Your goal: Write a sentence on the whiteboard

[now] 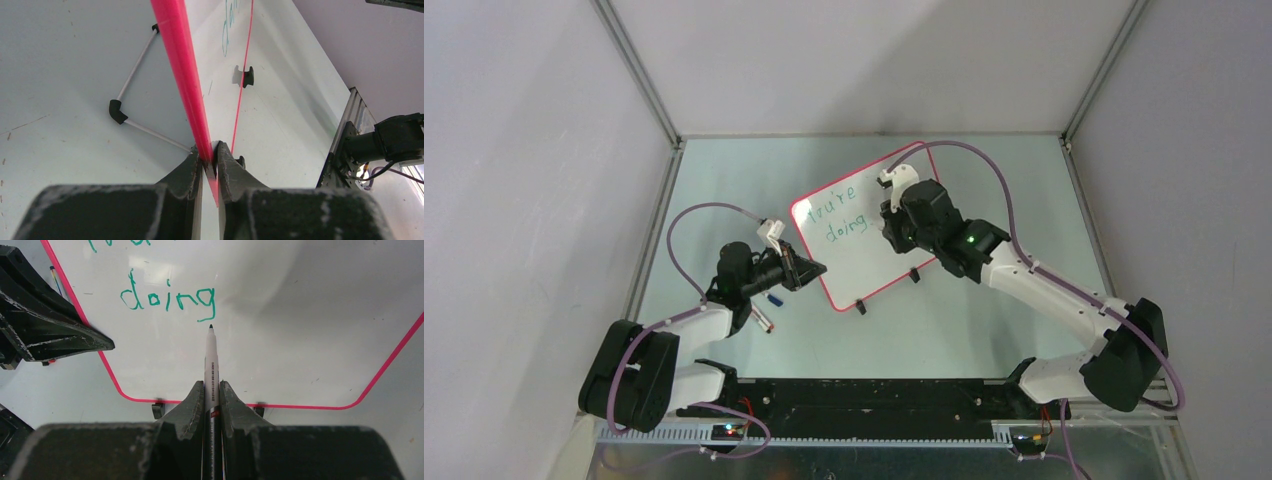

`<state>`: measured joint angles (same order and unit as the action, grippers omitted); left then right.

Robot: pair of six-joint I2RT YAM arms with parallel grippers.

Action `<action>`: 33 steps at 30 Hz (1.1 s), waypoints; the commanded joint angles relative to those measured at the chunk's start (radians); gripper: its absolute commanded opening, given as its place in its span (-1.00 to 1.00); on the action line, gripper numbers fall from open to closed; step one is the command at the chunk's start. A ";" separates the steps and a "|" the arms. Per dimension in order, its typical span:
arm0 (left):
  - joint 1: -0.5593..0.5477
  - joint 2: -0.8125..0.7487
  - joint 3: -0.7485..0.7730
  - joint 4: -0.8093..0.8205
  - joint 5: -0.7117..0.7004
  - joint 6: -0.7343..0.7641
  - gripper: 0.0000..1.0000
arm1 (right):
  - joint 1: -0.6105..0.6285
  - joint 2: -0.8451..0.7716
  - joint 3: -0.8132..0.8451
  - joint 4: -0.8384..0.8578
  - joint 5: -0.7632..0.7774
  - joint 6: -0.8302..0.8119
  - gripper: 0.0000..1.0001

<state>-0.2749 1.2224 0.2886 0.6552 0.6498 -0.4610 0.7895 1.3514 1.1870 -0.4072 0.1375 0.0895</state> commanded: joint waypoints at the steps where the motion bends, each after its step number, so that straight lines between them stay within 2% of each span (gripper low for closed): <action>1: -0.003 0.004 0.008 -0.068 -0.079 0.093 -0.74 | -0.014 -0.033 -0.003 0.053 0.002 0.001 -1.00; 9: -0.003 0.010 0.012 -0.075 -0.078 0.092 -0.78 | -0.057 -0.037 -0.003 0.075 -0.036 0.027 -1.00; 16: -0.002 0.016 0.024 -0.104 -0.083 0.094 -1.00 | -0.075 -0.022 -0.017 0.097 -0.046 0.044 -1.00; 33: -0.003 0.013 0.022 -0.100 -0.084 0.094 -1.00 | -0.165 -0.056 -0.034 0.113 -0.084 0.066 -1.00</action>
<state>-0.2749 1.2228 0.3016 0.6277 0.6498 -0.4610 0.6582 1.3384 1.1522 -0.3374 0.0711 0.1463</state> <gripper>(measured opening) 0.143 0.163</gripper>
